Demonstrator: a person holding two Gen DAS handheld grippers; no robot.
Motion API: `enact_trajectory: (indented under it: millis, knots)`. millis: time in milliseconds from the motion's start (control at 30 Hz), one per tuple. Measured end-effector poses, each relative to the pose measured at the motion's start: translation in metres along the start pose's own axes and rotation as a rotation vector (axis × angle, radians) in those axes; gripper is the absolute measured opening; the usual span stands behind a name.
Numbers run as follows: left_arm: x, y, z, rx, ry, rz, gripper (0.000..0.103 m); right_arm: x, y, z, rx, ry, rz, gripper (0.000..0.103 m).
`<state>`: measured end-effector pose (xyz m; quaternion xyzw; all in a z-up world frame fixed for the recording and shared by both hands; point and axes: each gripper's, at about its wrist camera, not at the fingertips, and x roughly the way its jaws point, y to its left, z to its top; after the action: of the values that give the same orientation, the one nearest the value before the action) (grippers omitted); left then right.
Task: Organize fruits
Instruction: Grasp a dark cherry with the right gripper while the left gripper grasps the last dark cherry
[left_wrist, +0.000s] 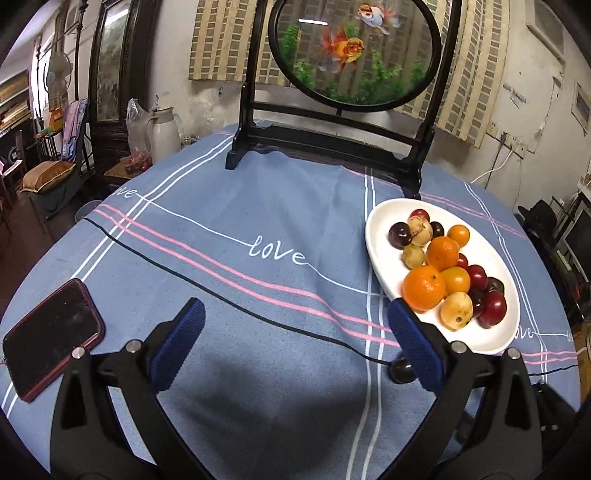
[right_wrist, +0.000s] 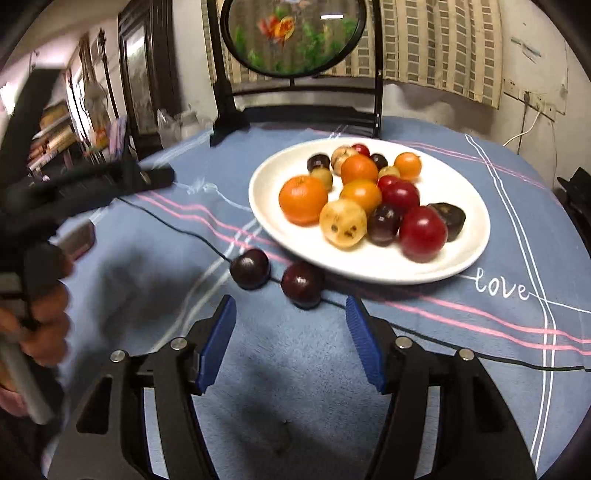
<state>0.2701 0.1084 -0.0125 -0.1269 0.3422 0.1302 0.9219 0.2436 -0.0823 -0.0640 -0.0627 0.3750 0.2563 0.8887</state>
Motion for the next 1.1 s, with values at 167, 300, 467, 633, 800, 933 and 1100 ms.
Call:
enact_trajectory:
  millis: [167,300,467,633,800,933,1100]
  knots:
    - [0.006,0.010,0.002,-0.069,0.073,-0.030,0.101,0.013,-0.011,0.001,0.076,0.024,0.009,0.062]
    - [0.001,0.014,0.003,-0.100,0.063,-0.051,0.101,0.022,-0.013,0.008,0.111,0.040,0.006,0.060]
    - [0.000,0.014,0.002,-0.103,0.069,-0.052,0.101,0.035,-0.003,0.016,0.092,0.059,-0.015,0.049]
    - [0.004,0.015,0.001,-0.105,0.076,-0.032,0.101,0.042,-0.006,0.017,0.106,0.085,-0.017,0.039]
    - [0.007,0.015,0.000,-0.102,0.076,-0.010,0.101,0.037,-0.011,0.015,0.104,0.076,-0.008,0.028]
    - [0.012,0.013,-0.003,-0.088,0.095,-0.006,0.101,0.021,-0.012,0.011,0.099,0.063,0.023,0.028]
    - [0.015,-0.010,-0.009,0.025,0.138,-0.125,0.100,-0.014,-0.022,-0.002,0.099,0.023,0.070,0.028]
